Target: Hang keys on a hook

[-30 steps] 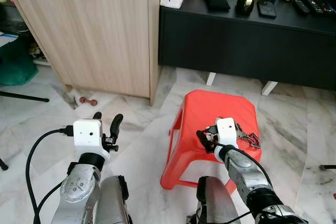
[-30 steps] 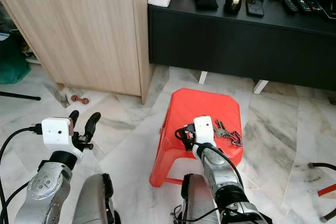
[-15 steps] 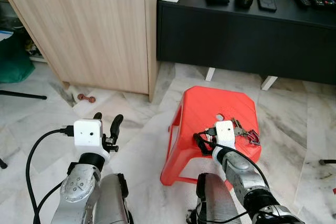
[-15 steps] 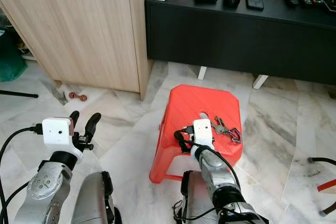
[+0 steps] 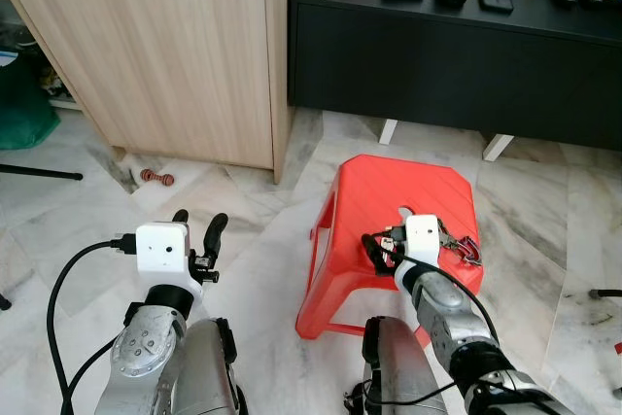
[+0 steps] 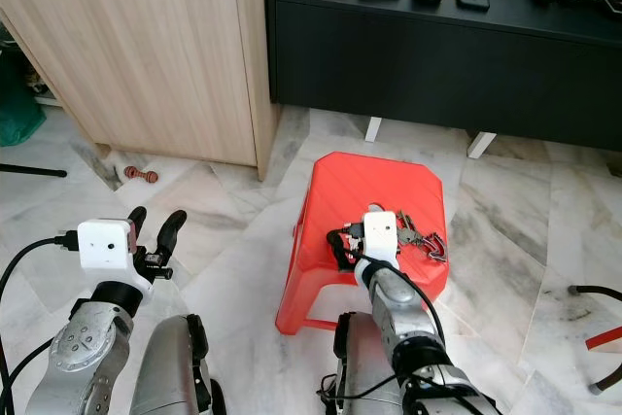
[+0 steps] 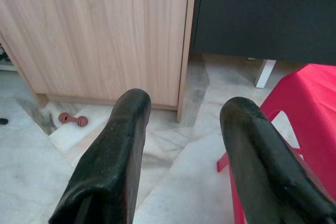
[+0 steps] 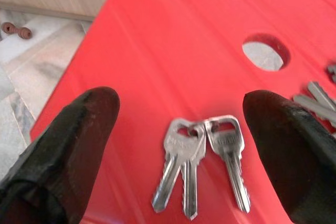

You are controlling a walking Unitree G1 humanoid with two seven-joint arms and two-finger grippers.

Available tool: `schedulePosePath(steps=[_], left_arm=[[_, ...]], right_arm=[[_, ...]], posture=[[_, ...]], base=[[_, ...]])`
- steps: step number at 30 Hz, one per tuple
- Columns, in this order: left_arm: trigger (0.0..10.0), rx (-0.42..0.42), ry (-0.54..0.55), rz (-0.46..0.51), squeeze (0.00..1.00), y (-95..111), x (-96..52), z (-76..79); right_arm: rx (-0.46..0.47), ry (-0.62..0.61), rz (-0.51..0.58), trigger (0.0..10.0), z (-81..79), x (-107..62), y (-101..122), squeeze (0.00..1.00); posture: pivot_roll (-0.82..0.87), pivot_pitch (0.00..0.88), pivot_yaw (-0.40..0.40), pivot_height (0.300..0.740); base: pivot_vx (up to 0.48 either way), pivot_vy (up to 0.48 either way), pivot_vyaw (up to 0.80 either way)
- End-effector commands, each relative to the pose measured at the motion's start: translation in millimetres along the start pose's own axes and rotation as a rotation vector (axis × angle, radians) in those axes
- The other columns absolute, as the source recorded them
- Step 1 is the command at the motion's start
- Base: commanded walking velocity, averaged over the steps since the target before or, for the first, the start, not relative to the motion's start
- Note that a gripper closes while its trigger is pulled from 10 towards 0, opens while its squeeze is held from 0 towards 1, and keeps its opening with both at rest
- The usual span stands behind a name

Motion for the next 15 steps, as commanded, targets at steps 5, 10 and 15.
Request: schedulePosePath(steps=[5, 10, 15], left_arm=[[10.0, 0.012, -0.005, -0.011, 0.0, 0, -5.2, 4.3], [10.0, 0.01, -0.003, -0.016, 0.0, 1, -9.9, 5.6], [10.0, 0.006, 0.002, -0.022, 0.0, 0, -13.3, 5.8]], right_arm=[[-0.008, 0.007, -0.022, 10.0, -1.2, 0.2, -7, 0.0], [-0.024, 0.01, -0.032, 10.0, -3.0, 1.8, -8, 0.0], [-0.026, 0.015, 0.009, 10.0, -5.0, 5.1, 4, 0.0]], posture=[[0.06, 0.215, -0.105, 0.568], [0.06, 0.233, -0.11, 0.568], [0.06, 0.241, -0.114, 0.568]], base=[[0.0, 0.0, 0.0], [0.0, 0.0, 0.0], [0.0, 0.0, 0.0]])
Point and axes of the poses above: a point about 5 cm out from each wrist's last joint towards the gripper, its own x axis pointing out of the wrist towards the gripper, its own y axis along the axis of the wrist's last joint, z = x × y, the point moved 4 cm from there along x, pointing out of the wrist towards the gripper, and after that the axes turned 3 degrees about x, right-handed, at the moved point
